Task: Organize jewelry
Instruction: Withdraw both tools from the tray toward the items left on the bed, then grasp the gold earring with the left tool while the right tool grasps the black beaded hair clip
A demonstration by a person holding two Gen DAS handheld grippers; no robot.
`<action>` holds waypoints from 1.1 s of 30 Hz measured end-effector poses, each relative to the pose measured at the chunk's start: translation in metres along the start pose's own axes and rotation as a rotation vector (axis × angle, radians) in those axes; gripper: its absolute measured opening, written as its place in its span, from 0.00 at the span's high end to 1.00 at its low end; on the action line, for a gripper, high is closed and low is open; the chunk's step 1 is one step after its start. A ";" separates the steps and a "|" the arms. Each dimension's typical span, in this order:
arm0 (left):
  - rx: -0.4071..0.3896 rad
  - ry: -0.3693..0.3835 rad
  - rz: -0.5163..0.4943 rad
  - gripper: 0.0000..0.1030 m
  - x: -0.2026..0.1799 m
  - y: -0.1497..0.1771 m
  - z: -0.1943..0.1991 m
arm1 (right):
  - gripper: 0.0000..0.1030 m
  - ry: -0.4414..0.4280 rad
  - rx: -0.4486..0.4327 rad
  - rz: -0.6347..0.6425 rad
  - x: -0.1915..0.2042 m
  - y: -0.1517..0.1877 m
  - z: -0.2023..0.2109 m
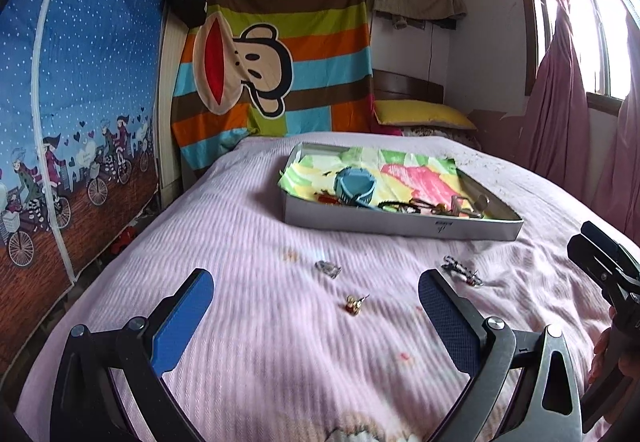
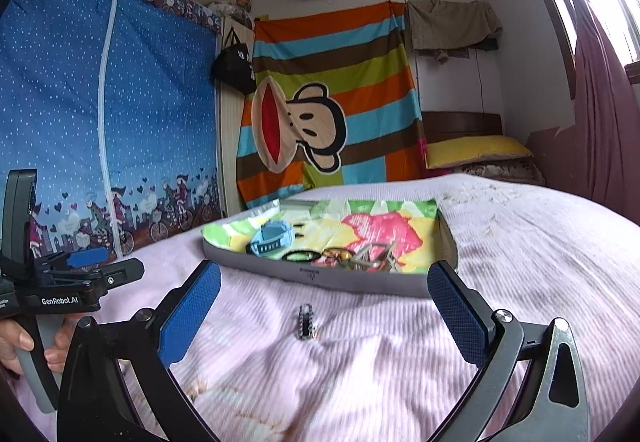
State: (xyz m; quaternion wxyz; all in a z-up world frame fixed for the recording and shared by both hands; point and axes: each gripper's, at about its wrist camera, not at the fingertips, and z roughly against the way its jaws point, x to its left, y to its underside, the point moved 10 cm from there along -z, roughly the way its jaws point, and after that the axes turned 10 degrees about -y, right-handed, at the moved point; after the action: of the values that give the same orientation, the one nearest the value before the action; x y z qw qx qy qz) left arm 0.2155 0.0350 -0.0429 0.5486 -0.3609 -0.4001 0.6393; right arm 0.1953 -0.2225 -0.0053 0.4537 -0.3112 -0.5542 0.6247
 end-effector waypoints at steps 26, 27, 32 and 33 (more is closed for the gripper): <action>0.090 0.080 -0.077 0.17 -0.016 0.021 -0.016 | 0.02 -0.038 0.208 -0.071 -0.010 0.048 -0.039; 0.093 0.084 -0.083 0.19 -0.018 0.022 -0.017 | 0.02 -0.043 0.218 -0.070 -0.009 0.050 -0.041; 0.105 0.112 -0.114 0.35 -0.026 0.026 -0.017 | 0.11 -0.065 0.263 -0.051 -0.003 0.057 -0.050; 0.109 0.117 -0.115 0.37 -0.028 0.026 -0.017 | 0.15 -0.070 0.273 -0.049 -0.001 0.058 -0.052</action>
State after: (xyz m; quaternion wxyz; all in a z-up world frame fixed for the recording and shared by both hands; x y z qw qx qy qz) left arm 0.2242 0.0073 -0.0734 0.6258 -0.3438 -0.3521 0.6052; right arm 0.2290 -0.2009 -0.0723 0.4873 -0.2109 -0.4869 0.6935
